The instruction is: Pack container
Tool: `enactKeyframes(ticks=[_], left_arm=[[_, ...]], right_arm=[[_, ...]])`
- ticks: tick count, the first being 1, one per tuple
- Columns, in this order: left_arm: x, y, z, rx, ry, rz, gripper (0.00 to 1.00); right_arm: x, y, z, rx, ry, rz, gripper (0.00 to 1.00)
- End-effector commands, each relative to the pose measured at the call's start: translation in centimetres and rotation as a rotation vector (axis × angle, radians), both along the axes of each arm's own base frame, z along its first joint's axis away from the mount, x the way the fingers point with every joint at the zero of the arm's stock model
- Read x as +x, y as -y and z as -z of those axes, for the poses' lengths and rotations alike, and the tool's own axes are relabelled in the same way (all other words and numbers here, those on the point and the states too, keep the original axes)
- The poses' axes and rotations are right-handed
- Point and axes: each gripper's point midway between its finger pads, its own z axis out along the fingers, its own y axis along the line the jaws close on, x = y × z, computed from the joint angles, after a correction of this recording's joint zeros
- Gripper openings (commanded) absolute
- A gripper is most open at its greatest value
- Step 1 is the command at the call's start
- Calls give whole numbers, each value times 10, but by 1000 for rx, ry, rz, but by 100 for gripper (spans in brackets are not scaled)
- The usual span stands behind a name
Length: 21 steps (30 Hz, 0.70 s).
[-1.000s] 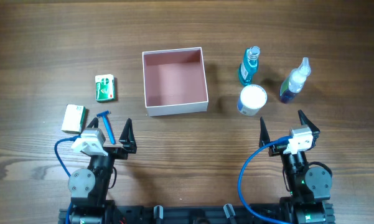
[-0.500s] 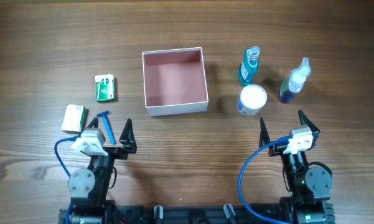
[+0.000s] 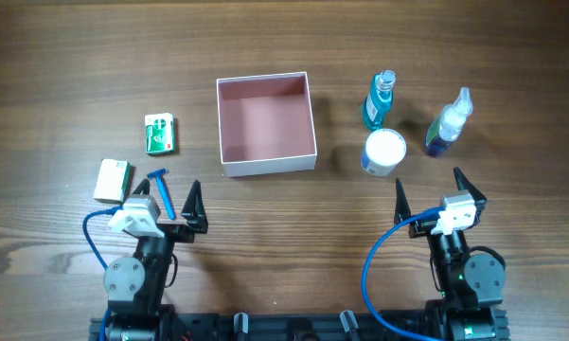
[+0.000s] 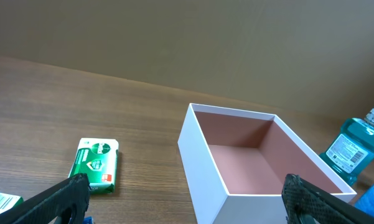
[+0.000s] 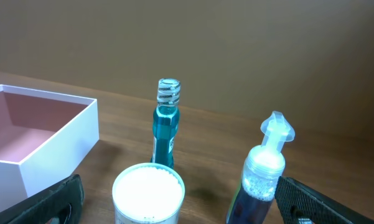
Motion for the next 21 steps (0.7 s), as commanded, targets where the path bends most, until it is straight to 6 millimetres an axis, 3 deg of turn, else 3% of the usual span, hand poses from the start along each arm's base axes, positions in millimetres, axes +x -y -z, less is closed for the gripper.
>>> enactKeyframes(ticks=[1,18,21], left_arm=[[0,3,3,-6,-4,14,100],[0,3,3,-7,-3,14,100],[0,4,3,-7,-3,18,100]], right_arm=[[0,2,0,-12,1,12,100],[0,2,0,-9,2,11,100],[0,-2,0,70,-9,-10,100]])
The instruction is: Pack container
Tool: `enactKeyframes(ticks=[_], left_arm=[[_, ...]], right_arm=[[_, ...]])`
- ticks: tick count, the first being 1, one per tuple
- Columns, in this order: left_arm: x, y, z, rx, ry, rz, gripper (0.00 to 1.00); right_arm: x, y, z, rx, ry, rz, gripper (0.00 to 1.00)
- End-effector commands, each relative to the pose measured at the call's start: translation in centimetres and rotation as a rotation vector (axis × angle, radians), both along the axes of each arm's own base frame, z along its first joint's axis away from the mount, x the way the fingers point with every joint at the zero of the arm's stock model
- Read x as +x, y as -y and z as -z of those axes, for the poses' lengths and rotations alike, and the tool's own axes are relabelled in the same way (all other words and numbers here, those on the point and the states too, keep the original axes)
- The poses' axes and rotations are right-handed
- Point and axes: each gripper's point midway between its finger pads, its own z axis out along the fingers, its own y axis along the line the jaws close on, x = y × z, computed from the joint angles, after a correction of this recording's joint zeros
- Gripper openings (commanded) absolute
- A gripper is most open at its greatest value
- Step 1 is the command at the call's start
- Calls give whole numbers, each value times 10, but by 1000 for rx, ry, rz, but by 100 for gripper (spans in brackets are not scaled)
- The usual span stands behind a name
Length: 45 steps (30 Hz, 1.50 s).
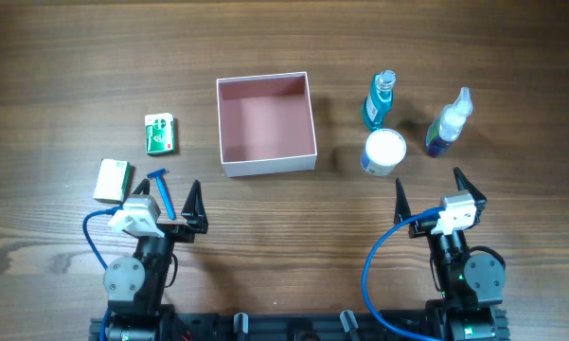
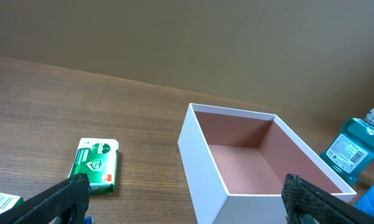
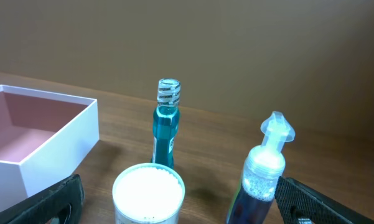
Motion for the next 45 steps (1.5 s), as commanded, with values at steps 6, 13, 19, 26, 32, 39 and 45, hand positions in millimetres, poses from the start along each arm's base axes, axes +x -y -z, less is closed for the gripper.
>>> enactKeyframes(ticks=[6,13,19,26,32,39,45], left_arm=[[0,4,-2,-122,2,13,100],[-1,9,2,-144,-41,39,100],[-4,14,-28,-164,-137,62,100],[3,13,-48,-152,-364,35,100],[14,15,-47,-144,-620,22,100],[22,23,-40,-165,-712,54,100],[22,24,-40,-165,-712,57,100]], right_arm=[[-2,-8,-6,189,-18,-43,100],[-5,-13,-30,231,-33,-76,100],[16,-20,-76,202,-164,-91,100],[54,-34,-80,92,-513,-148,100],[80,-39,-77,96,-800,-144,100],[91,-68,-70,152,-847,-312,17],[90,-100,-87,61,-802,-333,4]])
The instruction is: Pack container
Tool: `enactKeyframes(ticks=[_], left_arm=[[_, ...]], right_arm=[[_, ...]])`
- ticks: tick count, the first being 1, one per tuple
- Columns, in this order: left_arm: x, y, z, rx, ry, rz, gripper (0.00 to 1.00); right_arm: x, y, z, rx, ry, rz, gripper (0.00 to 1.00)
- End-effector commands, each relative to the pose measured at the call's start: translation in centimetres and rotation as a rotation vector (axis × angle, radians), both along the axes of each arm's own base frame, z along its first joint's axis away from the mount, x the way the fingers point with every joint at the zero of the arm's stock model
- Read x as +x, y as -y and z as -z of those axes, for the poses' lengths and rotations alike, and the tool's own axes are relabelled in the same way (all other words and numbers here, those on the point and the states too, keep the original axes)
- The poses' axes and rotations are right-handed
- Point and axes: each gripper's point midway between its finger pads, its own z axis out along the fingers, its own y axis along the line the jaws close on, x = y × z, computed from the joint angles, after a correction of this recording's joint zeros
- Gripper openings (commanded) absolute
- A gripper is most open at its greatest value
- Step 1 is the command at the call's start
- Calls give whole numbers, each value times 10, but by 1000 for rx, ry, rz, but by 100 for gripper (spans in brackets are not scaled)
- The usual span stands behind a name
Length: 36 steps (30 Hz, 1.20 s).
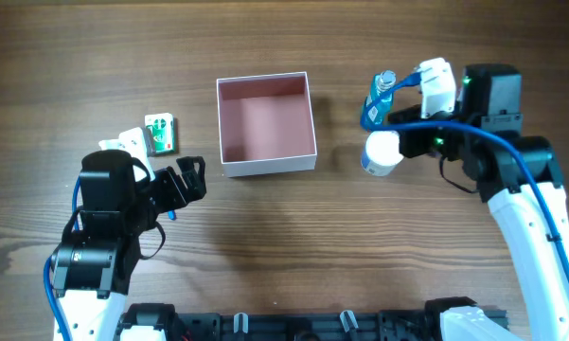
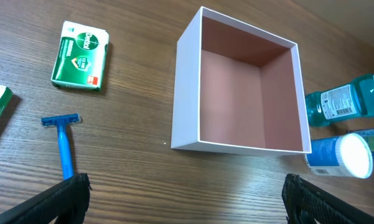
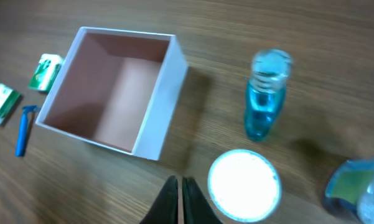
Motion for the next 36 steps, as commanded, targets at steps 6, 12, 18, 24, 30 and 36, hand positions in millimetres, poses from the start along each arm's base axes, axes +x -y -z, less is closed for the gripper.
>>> enactKeyframes(ticks=[6,12,18,24,30,36], left_arm=[[1,6,-10,-29,18,18,100],[1,6,-10,-29,17,18,100],[1,6,-10,-29,17,18,100],[1,6,-10,-30,18,18,100],[1,7,-10,-30,18,19,100],[1,12,-11,-51,20,41,100]], right_arm=[[11,-94,-38,-88,176,-140,4],[43,-144,17,-92,120,-168,4],[67,-166,73,-119,69,-177,4],[92,-150,103,-213,70,-43,4],[92,-147,137,-253,5,-31,4],[100,-122,147,-310,-12,109,4]])
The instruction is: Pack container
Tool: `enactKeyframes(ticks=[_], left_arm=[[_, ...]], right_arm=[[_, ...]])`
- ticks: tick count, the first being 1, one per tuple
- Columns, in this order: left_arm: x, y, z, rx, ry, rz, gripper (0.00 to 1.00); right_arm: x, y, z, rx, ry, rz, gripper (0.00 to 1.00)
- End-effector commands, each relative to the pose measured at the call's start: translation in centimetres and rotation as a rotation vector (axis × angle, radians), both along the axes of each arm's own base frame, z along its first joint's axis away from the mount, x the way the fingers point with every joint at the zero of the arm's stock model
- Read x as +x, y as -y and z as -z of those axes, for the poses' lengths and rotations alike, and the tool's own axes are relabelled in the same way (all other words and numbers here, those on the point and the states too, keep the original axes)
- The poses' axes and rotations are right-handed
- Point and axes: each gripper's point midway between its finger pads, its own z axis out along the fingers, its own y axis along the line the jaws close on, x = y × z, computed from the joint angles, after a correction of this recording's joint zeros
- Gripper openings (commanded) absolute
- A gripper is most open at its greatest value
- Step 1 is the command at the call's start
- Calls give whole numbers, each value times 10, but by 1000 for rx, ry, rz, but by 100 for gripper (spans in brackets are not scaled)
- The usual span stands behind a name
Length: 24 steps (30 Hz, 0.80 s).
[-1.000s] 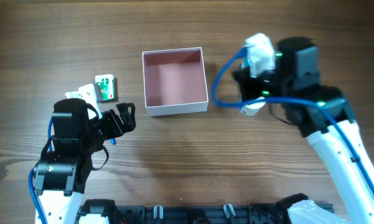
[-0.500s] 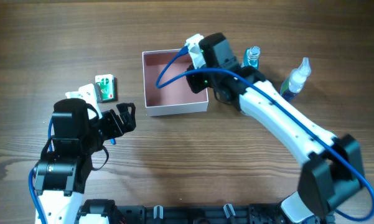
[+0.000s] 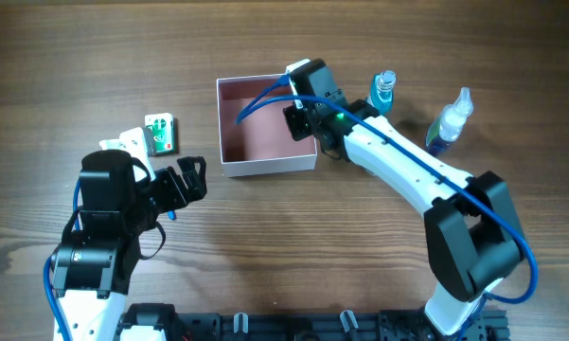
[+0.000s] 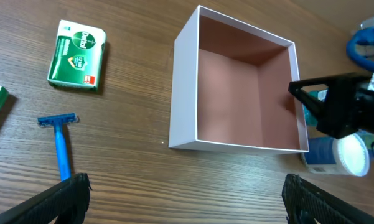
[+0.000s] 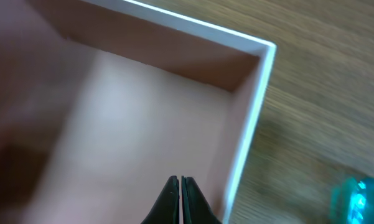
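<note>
The white box with a pink inside (image 3: 230, 128) stands open at the table's middle, also seen in the left wrist view (image 4: 184, 81). My right gripper (image 3: 292, 121) is shut on nothing and hangs over the box's right part; its closed tips (image 5: 180, 186) point at the pink floor. My left gripper (image 3: 185, 180) is open above bare wood in front of the box (image 4: 183, 202). Left of the box lie a green soap packet (image 4: 78, 55) and a blue razor (image 4: 61, 146). A white-lidded jar (image 4: 353, 155) lies by the box's right front corner.
A teal mouthwash bottle (image 3: 382, 95) and a spray bottle (image 3: 452, 121) stand right of the box. A white and green packet shows at the left edge of the left wrist view. My right arm (image 3: 407, 170) stretches from the front right across to the box.
My right gripper, still shut, has moved left from above the jar and mouthwash bottle to over the box's right side. The left arm has barely shifted.
Both arms sat low at the table's front edge with grippers open for the first two moments. Then both were raised: the left one open in front of the razor, the right one shut above the jar. Now the right one is over the box.
</note>
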Motion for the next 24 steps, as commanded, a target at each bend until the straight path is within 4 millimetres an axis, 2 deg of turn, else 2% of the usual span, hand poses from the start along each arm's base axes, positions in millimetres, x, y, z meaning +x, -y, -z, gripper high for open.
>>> enactKeyframes(ticks=[1,8,16,20,24], left_arm=[[0,12,-11,-53,20,43,100],[0,12,-11,-53,19,44,100],[0,12,-11,-53,20,44,100],[0,12,-11,-53,19,44,100],[1,12,-11,-52,20,44,100]], right_arm=[[10,19,7,-41,8,106,4],[1,36,28,-51,-77,187,4],[-1,45,29,-72,-81,236,4],[-2,44,30,-69,-88,229,4],[-9,27,27,-14,-123,144,4]])
